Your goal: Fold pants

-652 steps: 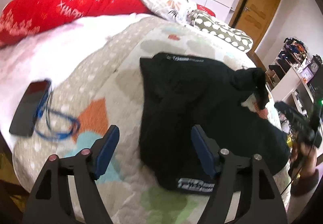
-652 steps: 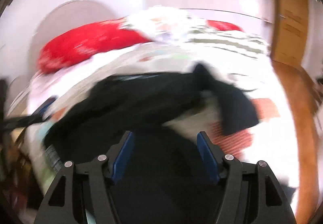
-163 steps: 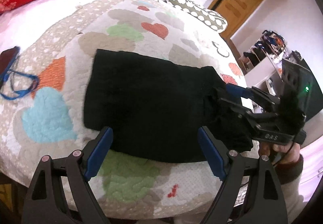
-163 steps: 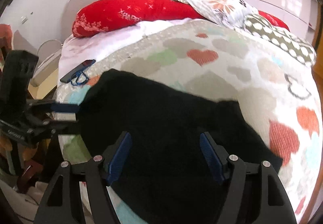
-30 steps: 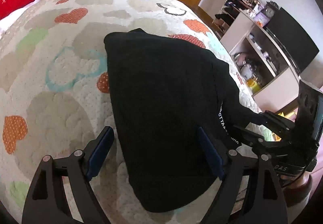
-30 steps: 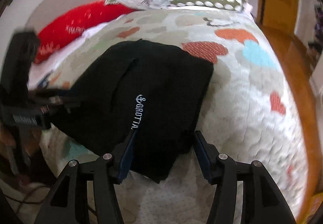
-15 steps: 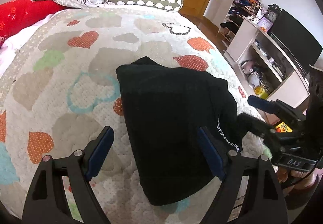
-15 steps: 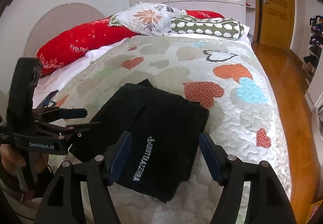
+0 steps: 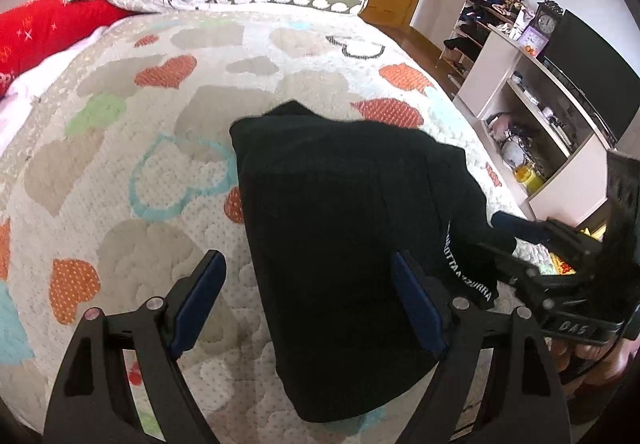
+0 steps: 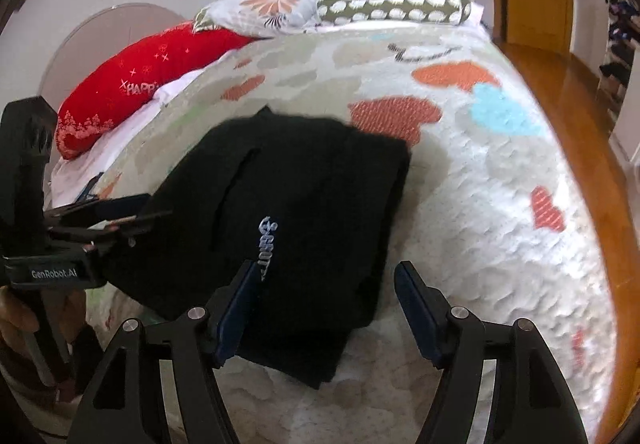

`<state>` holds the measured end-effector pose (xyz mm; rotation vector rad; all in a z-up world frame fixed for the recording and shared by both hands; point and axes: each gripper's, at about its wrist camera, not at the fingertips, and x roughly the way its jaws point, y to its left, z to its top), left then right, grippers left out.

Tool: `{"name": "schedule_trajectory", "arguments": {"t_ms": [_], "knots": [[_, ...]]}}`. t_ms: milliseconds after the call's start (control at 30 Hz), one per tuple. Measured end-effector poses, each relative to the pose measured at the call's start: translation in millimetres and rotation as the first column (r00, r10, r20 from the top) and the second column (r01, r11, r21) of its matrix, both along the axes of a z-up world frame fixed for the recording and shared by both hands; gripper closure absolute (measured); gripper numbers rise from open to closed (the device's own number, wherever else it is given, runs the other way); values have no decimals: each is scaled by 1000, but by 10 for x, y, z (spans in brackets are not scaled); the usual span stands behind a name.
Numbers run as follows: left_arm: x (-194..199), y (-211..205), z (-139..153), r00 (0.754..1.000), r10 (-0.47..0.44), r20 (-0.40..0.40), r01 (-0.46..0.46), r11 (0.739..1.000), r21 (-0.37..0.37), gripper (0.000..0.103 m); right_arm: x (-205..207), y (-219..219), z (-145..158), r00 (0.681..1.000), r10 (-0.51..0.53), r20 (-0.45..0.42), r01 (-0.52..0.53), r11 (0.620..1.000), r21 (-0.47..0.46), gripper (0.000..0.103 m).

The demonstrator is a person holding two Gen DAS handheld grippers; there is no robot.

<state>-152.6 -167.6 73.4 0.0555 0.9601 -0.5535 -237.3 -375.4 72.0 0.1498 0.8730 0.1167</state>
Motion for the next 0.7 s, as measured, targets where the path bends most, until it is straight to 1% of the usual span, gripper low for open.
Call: {"name": "schedule_trajectory", "arguments": {"t_ms": [67,233,500,600,700], "knots": [[-6,-8,39,1000,3,19,-3,1000,7,18,-7,-11,91,1000,-2,24,2,1000,6,32],[12,-21,89,999,6,33,-7,1000,11,18,11,24,214,998,-6,65,6,1000,4,27],[57,-6,90,999,22,34,-22,1000,11,18,75,115,230,998,2,64,-1,1000,-15,27],[61,-9,93,999,23,39,-24,1000,15,18,87,133,231,998,0,66,1,1000,-21,24],[61,-8,92,999,26,40,-27,1000,14,18,96,130,227,998,-4,65,5,1000,-17,23]]}}
